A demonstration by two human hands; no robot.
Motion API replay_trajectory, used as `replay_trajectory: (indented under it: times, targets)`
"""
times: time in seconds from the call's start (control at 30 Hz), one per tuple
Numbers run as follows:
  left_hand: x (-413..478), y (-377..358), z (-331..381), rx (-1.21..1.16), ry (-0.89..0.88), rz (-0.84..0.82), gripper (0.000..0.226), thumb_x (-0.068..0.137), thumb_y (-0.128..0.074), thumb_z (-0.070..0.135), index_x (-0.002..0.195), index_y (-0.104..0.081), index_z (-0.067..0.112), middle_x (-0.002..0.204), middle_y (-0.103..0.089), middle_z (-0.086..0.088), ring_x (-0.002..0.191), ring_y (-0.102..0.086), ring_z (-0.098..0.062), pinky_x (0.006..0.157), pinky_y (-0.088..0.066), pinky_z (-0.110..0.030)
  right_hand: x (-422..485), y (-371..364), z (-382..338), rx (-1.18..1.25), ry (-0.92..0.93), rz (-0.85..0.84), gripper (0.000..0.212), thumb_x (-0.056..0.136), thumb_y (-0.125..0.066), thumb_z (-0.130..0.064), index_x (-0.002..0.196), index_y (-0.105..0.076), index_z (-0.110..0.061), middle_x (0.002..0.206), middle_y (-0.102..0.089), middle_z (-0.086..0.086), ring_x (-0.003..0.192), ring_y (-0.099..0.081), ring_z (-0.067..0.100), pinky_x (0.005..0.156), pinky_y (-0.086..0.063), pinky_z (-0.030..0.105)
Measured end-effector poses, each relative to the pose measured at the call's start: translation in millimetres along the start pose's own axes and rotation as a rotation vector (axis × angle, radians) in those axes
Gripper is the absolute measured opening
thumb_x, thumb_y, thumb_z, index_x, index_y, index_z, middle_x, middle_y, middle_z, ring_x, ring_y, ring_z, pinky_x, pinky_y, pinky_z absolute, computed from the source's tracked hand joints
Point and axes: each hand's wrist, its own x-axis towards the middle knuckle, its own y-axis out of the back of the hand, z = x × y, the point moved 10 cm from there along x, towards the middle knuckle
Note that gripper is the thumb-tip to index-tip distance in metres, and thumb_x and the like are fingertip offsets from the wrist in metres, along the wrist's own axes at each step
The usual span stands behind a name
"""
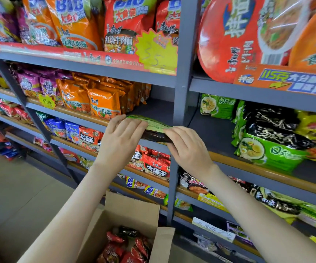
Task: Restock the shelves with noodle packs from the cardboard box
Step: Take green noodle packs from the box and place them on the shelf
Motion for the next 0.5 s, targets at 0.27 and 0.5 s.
replay_trajectory:
  times: [0.27, 0.5]
  targets:
    - [15, 44, 34, 0.057, 0.012, -0.008, 0.028, 0.083, -0.060, 0.006, 0.110, -0.065, 0.004, 0.105, -0.068, -0.013, 0.095, -0.064, -0.031, 0.094, -0.036, -0.040, -14, 38, 4, 0.111, -0.032, 0.034, 0.039, 0.091, -0.060, -0.017, 0.125, -0.048, -0.003, 0.116, -0.062, 0.016, 0.113, -0.049, 0.023, 0.099, -0.039, 0.032]
    - [33, 47, 84, 0.002, -0.024, -0.029, 0.031, 0.086, -0.049, 0.004, 0.114, -0.062, 0.004, 0.106, -0.066, -0.013, 0.095, -0.063, -0.032, 0.089, -0.037, -0.039, -34, 63, 41, 0.145, -0.150, -0.059, 0.040, 0.086, -0.058, -0.018, 0.123, -0.056, -0.002, 0.110, -0.064, 0.013, 0.101, -0.053, 0.022, 0.085, -0.044, 0.034]
